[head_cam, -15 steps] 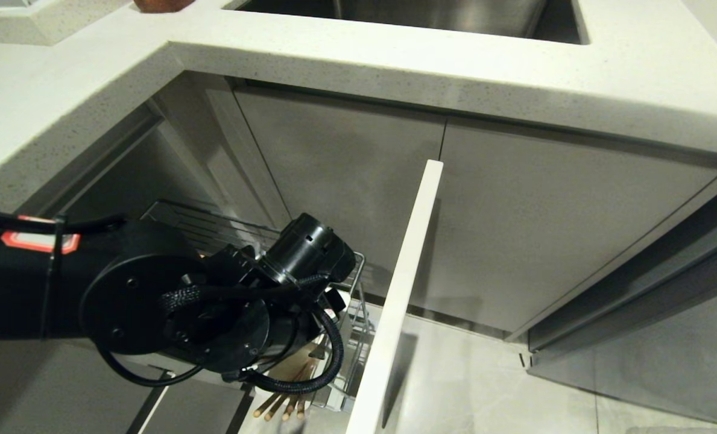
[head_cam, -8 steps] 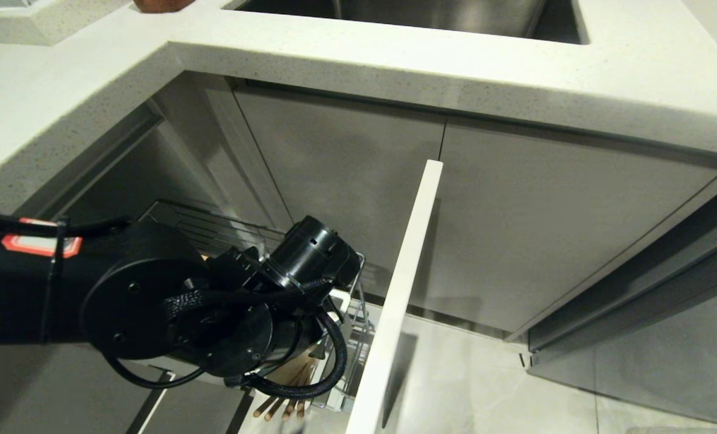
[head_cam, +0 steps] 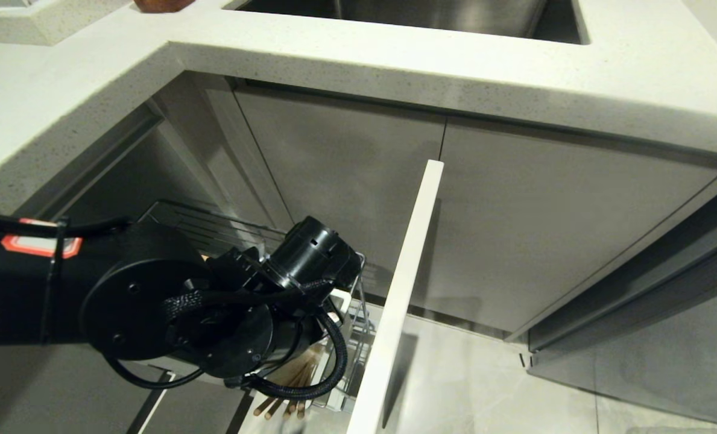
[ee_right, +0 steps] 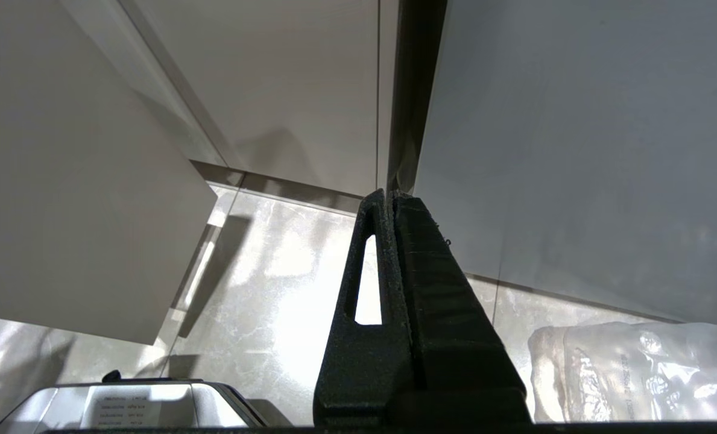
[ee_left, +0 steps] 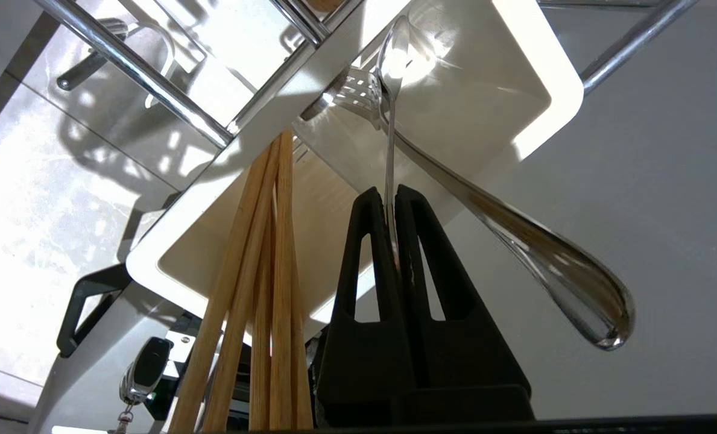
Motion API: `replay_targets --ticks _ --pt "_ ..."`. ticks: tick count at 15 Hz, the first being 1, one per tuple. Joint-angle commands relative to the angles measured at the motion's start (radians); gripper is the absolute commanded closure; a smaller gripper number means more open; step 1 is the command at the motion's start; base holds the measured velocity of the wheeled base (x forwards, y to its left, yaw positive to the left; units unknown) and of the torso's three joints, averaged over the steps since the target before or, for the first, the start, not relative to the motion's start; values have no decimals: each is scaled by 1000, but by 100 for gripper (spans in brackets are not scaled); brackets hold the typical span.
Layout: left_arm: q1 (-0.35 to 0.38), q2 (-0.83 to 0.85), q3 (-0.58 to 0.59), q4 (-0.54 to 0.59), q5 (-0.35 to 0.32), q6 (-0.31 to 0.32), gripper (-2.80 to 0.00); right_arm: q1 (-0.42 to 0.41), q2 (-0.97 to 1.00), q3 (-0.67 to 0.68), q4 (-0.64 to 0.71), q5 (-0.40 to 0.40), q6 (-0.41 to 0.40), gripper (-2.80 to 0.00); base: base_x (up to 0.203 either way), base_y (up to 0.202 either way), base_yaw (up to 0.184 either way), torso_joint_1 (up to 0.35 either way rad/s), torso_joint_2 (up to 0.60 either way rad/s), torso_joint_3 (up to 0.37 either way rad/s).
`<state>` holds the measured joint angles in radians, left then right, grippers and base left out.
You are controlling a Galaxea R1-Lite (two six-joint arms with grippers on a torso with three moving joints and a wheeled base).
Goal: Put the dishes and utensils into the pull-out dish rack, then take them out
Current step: Take the spoon out of the cupboard
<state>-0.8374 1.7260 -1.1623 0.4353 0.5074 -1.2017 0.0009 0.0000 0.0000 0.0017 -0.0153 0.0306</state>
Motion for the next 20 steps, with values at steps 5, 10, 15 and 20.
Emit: replay_targets --ticks 5,10,15,20 --pt "5 -9 -9 5 43 -7 0 0 1 2 0 0 0 0 0 0 0 0 0 0" --pt "0 -69 -56 7 173 54 0 -1 0 2 0 0 0 0 0 0 0 0 0 0" --pt "0 -98 -91 30 178 70 0 -1 0 3 0 0 0 0 0 0 0 0 0 0" --pt "-19 -112 -206 216 210 68 0 1 0 3 0 0 0 0 0 0 0 0 0 0"
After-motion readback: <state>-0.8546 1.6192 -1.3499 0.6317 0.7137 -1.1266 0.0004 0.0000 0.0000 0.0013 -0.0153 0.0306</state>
